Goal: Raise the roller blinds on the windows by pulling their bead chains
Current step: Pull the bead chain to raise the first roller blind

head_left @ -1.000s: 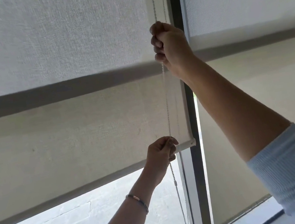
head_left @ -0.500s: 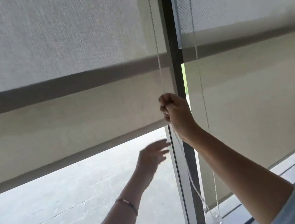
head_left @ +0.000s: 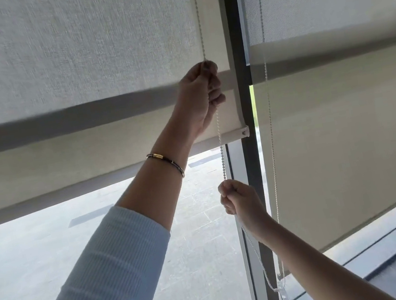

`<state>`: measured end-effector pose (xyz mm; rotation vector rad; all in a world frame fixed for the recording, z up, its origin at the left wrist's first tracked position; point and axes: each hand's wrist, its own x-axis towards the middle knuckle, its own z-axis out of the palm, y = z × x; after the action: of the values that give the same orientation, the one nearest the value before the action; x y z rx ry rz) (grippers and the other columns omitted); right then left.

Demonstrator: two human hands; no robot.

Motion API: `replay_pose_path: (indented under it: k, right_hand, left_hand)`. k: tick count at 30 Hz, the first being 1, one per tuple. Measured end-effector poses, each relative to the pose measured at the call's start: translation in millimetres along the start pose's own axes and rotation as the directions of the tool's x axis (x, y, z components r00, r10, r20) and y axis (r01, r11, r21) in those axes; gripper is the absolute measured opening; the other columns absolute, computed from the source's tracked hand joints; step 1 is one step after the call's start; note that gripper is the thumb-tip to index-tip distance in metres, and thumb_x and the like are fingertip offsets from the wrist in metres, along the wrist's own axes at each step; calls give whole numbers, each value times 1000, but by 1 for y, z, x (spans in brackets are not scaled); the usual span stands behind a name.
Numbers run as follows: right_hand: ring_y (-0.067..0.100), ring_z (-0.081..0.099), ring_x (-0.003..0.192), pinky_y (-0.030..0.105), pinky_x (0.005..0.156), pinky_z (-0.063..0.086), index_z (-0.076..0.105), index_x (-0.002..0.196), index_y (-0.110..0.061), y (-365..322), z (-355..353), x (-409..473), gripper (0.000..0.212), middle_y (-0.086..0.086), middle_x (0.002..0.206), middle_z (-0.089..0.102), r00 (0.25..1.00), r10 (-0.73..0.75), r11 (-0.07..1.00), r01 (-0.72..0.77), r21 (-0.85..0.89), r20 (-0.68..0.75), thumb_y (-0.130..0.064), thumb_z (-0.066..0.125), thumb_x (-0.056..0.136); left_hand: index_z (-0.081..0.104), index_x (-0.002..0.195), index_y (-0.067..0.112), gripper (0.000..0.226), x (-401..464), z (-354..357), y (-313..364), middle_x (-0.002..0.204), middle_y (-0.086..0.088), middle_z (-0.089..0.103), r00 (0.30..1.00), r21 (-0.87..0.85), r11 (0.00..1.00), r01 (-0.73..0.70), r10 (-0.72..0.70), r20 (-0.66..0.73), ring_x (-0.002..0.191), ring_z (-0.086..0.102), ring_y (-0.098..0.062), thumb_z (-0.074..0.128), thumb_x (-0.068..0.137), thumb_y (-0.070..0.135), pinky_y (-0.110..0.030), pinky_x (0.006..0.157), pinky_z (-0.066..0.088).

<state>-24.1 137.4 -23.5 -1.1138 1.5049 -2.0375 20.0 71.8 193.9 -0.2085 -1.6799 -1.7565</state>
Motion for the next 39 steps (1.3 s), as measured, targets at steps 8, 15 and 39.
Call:
replay_pose_path:
  k: [8,15,39]
  right_hand:
    - [23,60,115,42,87,43,69,113,-22,-23,-68,17,39,0,114,73,987,151,988,-153,-31,-45,-37,33,105]
    - [23,66,110,50,104,44,67,112,-14,-129,-64,61,43,5,113,73,993,-93,994,88,-70,-74,-33,28,107]
    - [3,19,33,10,33,15,47,67,-20,-229,11,75,41,-13,42,32,954,-300,891,286,353,-15,-6,31,101]
  left_hand:
    - [45,72,17,39,-23,-21,-5,47,7,31,999,-39,999,-16,18,42,40,22,-7,26,103,2,-29,51,17]
    - [44,73,16,39,-52,-12,-41,48,6,30,996,-61,996,70,-67,51,41,22,-7,24,104,3,-24,46,19]
    - [41,72,18,40,-119,-10,-105,60,0,20,954,85,953,292,-284,-94,58,8,-19,23,106,7,-31,55,14]
